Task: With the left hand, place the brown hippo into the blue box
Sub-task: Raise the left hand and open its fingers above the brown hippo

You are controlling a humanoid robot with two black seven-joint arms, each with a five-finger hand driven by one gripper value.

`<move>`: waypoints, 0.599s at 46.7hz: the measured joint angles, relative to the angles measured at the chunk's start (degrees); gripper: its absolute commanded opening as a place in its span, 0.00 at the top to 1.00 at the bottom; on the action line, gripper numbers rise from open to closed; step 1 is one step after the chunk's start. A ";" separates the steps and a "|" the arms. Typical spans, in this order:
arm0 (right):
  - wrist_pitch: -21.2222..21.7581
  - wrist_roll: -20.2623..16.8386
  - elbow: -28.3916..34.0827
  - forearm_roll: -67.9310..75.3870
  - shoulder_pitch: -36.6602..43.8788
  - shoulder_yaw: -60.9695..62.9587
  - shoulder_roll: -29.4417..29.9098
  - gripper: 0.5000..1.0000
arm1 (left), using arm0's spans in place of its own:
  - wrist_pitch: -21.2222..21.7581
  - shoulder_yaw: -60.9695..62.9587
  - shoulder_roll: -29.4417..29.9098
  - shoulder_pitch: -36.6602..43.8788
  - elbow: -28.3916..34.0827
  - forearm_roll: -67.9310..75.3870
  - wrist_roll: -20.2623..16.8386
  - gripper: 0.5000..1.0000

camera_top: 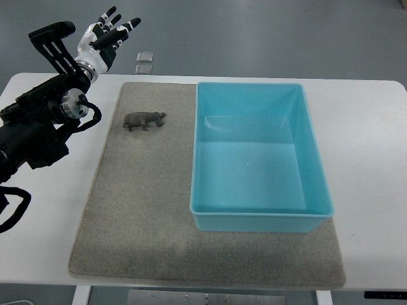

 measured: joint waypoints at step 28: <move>0.00 0.00 0.00 0.00 0.00 0.00 0.00 0.13 | -7.98 9.91 1.66 -1.66 -0.54 19.76 0.64 0.01</move>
